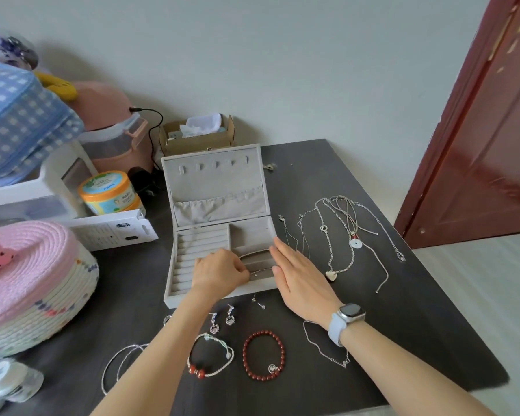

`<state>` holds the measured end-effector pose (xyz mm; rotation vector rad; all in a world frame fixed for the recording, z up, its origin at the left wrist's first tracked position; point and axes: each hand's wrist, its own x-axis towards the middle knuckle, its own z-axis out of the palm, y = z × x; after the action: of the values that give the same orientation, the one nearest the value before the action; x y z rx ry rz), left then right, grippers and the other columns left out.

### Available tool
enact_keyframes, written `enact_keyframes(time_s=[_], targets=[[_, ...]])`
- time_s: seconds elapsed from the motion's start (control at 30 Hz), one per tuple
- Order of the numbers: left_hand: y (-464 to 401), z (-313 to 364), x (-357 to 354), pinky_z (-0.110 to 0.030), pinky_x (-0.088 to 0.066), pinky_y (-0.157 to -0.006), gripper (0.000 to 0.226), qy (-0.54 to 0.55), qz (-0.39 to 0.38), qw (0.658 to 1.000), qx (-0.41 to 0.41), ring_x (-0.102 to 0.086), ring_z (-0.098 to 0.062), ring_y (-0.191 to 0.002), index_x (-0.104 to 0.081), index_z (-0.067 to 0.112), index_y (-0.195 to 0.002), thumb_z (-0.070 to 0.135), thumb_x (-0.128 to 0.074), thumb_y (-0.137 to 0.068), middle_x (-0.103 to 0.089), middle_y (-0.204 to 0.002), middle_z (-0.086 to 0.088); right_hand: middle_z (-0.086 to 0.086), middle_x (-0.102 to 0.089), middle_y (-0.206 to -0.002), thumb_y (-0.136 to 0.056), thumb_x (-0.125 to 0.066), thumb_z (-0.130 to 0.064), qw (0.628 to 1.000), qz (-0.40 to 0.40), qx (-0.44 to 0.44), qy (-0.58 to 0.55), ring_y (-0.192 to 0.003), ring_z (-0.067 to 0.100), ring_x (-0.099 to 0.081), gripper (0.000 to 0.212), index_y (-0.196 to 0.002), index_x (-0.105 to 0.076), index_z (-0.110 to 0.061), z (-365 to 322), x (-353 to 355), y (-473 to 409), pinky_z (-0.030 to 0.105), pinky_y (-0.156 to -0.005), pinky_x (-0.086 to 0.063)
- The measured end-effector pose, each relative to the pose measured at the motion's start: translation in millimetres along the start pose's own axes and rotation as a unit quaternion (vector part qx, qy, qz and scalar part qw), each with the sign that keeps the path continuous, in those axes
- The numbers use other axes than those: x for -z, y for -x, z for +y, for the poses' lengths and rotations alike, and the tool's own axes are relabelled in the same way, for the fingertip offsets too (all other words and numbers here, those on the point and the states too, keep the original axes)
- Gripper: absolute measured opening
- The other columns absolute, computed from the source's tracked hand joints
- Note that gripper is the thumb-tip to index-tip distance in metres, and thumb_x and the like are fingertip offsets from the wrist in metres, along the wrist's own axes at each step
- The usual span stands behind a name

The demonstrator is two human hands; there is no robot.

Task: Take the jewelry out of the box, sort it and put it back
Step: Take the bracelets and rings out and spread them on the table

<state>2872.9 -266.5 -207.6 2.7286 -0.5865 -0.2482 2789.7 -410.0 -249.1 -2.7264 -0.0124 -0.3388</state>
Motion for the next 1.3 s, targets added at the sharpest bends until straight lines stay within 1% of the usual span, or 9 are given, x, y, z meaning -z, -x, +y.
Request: enact_keyframes(time_s=[0.13,0.33,0.47,0.6,0.83,0.97,1.03,1.13,1.3], targets=[[11,-8,-1,-0.022,-0.037,-0.054,0.025,0.206,0.032,0.978,-0.018,-0.041,-0.006,-0.04,-0.061,0.026,-0.056,0.019,-0.066,-0.079,-0.042,-0.034,0.011,0.008,-0.022,-0.152,-0.084,-0.001,-0.041,1.0,0.002,0.01,-0.003,-0.139,0.02,-0.023,0.072,-0.139,-0.031,-0.006,1,-1,0,0.035,-0.115,-0.014],[39,15,22,-0.013,-0.027,-0.045,0.019,0.367,0.058,0.926,-0.072,-0.029,-0.005,-0.042,-0.064,0.011,-0.063,0.01,-0.065,-0.082,-0.035,-0.039,0.012,-0.001,-0.05,-0.134,-0.089,-0.031,-0.033,0.985,0.092,0.033,-0.143,-0.127,0.007,-0.039,0.048,-0.128,-0.047,-0.012,-6,9,9,0.024,-0.112,-0.018],[58,29,34,-0.01,-0.031,-0.048,0.017,0.442,0.044,0.891,-0.096,-0.034,-0.002,-0.048,-0.064,0.014,-0.067,0.01,-0.065,-0.083,-0.043,-0.051,0.01,-0.009,-0.066,-0.086,-0.09,-0.045,-0.021,0.939,0.142,-0.011,-0.312,-0.086,0.003,-0.061,0.02,-0.097,-0.064,-0.018,-21,35,26,0.017,-0.082,-0.047],[77,42,18,-0.006,-0.037,-0.056,0.019,0.472,0.013,0.878,-0.079,-0.046,0.003,-0.052,-0.063,0.015,-0.065,0.01,-0.064,-0.083,-0.056,-0.054,0.015,-0.006,-0.057,-0.063,-0.091,-0.048,-0.001,0.91,0.114,-0.06,-0.395,-0.061,0.002,-0.055,0.031,-0.086,-0.062,-0.028,-16,68,57,0.012,-0.062,-0.045],[107,81,-48,-0.013,-0.044,-0.065,0.021,0.352,-0.035,0.931,-0.089,-0.059,0.0,-0.063,-0.061,0.025,-0.064,0.015,-0.064,-0.081,-0.066,-0.065,0.01,-0.003,-0.054,-0.055,-0.087,-0.056,-0.007,0.912,0.103,-0.219,-0.33,-0.049,0.0,-0.048,0.017,-0.08,-0.068,-0.017,20,81,116,0.008,-0.054,-0.039],[112,106,-69,-0.027,-0.047,-0.074,0.007,0.2,-0.021,0.97,-0.137,-0.06,-0.014,-0.081,-0.062,0.024,-0.08,0.026,-0.058,-0.085,-0.065,-0.078,0.008,-0.019,-0.057,-0.065,-0.087,-0.057,-0.011,0.948,0.089,-0.242,-0.186,-0.062,-0.009,-0.054,0.013,-0.084,-0.068,-0.017,42,75,136,0.003,-0.061,-0.038],[108,114,-75,-0.028,-0.043,-0.073,0.009,0.138,0.004,0.977,-0.164,-0.056,-0.017,-0.089,-0.062,0.022,-0.088,0.027,-0.054,-0.088,-0.065,-0.087,0.005,-0.013,-0.061,-0.072,-0.087,-0.057,-0.012,0.959,0.093,-0.235,-0.126,-0.07,-0.001,-0.057,0.013,-0.09,-0.069,-0.013,50,75,137,0.007,-0.067,-0.042],[103,117,-79,-0.028,-0.039,-0.075,0.015,0.05,0.048,0.973,-0.22,-0.052,-0.019,-0.096,-0.063,0.02,-0.098,0.022,-0.052,-0.088,-0.064,-0.096,0.005,0.0,-0.058,-0.087,-0.088,-0.056,-0.016,0.969,0.083,-0.231,-0.038,-0.09,0.019,-0.053,0.017,-0.1,-0.068,-0.016,60,75,135,0.029,-0.076,-0.044],[106,98,-91,-0.034,-0.05,-0.071,0.043,-0.092,0.076,0.923,-0.366,-0.061,-0.019,-0.104,-0.066,0.027,-0.107,0.045,-0.038,-0.08,-0.067,-0.111,0.014,0.002,-0.058,-0.114,-0.087,-0.055,-0.023,0.97,0.107,-0.216,0.041,-0.108,0.025,-0.05,0.026,-0.112,-0.063,-0.019,62,65,147,0.039,-0.086,-0.04]])
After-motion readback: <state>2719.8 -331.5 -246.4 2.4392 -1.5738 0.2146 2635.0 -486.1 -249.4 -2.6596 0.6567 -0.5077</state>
